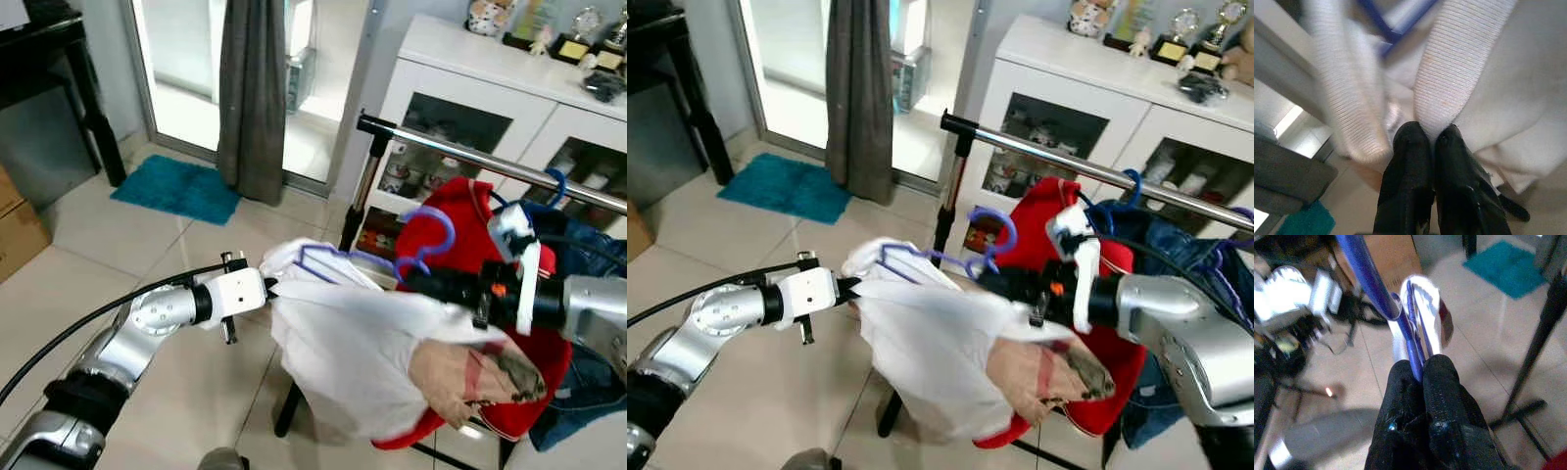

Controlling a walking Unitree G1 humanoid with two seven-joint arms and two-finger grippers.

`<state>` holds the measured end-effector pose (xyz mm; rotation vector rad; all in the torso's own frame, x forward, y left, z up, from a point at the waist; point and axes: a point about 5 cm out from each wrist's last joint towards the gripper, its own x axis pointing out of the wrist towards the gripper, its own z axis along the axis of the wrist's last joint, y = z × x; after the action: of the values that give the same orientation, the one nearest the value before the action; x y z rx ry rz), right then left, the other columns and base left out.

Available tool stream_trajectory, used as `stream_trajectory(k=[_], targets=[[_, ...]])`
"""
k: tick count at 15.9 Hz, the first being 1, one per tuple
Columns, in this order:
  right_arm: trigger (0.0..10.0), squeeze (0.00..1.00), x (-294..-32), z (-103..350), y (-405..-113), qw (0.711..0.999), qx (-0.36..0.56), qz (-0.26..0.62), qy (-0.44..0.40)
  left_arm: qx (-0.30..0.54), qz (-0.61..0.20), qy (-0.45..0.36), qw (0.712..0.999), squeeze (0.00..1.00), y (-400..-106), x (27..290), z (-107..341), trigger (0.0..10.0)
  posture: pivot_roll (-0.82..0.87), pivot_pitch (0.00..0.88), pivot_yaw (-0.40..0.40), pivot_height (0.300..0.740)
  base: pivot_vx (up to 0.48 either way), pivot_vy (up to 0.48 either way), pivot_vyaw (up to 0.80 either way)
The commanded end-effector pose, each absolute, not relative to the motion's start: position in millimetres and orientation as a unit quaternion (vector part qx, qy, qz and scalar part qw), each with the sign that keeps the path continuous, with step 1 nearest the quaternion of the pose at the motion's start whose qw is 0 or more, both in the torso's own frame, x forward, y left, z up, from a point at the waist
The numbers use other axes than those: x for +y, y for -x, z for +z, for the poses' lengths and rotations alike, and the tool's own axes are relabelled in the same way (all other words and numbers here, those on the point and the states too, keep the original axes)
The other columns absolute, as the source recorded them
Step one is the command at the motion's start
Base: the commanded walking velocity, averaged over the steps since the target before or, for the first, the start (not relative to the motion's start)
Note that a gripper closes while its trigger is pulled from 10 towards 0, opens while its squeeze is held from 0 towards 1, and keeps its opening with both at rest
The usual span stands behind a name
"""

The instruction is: Hang hanger

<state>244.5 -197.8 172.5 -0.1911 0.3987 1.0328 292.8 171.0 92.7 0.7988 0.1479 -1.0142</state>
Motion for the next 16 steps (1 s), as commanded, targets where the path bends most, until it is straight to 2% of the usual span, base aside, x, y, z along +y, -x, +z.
stream_trajectory(k=[1,2,3,5,8,12,14,16], targets=[[0.0,0.00,-203,166,-245,0.843,0.209,0.473,0.151,0.042,-0.454,-0.380,0.804,0.00,-299,171,107,0.0,-0.02,0.000,-0.128,0.740,0.000,0.000,0.00],[0.0,0.00,-202,163,-245,0.841,0.214,0.470,0.162,0.033,-0.457,-0.385,0.801,0.00,-299,169,111,0.0,-0.02,0.000,-0.128,0.740,0.000,0.000,0.00],[0.0,0.00,-186,146,-257,0.838,0.241,0.438,0.217,-0.012,-0.478,-0.406,0.779,0.00,-307,151,136,0.0,-0.01,0.000,-0.133,0.740,0.000,0.000,0.00],[0.0,0.00,-171,138,-261,0.823,0.252,0.447,0.241,-0.025,-0.488,-0.429,0.760,0.00,-313,142,147,0.0,-0.01,0.000,-0.133,0.740,0.000,0.000,0.00],[0.0,0.00,-150,128,-263,0.767,0.269,0.494,0.309,-0.023,-0.504,-0.455,0.734,0.00,-317,135,147,0.0,-0.02,0.000,-0.130,0.740,0.000,0.000,0.00],[0.0,0.00,-129,145,-290,0.777,0.232,0.500,0.304,0.036,-0.545,-0.481,0.686,0.00,-314,128,121,0.0,-0.02,0.000,-0.131,0.740,0.000,0.000,0.00],[0.0,0.00,-118,157,-301,0.779,0.209,0.507,0.304,0.039,-0.547,-0.490,0.678,0.00,-316,124,118,0.0,-0.02,0.000,-0.129,0.740,0.000,0.000,0.00],[0.0,0.00,-109,160,-305,0.758,0.200,0.514,0.348,0.026,-0.547,-0.489,0.679,0.00,-318,111,120,0.0,-0.02,0.000,-0.127,0.740,0.000,0.000,0.00]])
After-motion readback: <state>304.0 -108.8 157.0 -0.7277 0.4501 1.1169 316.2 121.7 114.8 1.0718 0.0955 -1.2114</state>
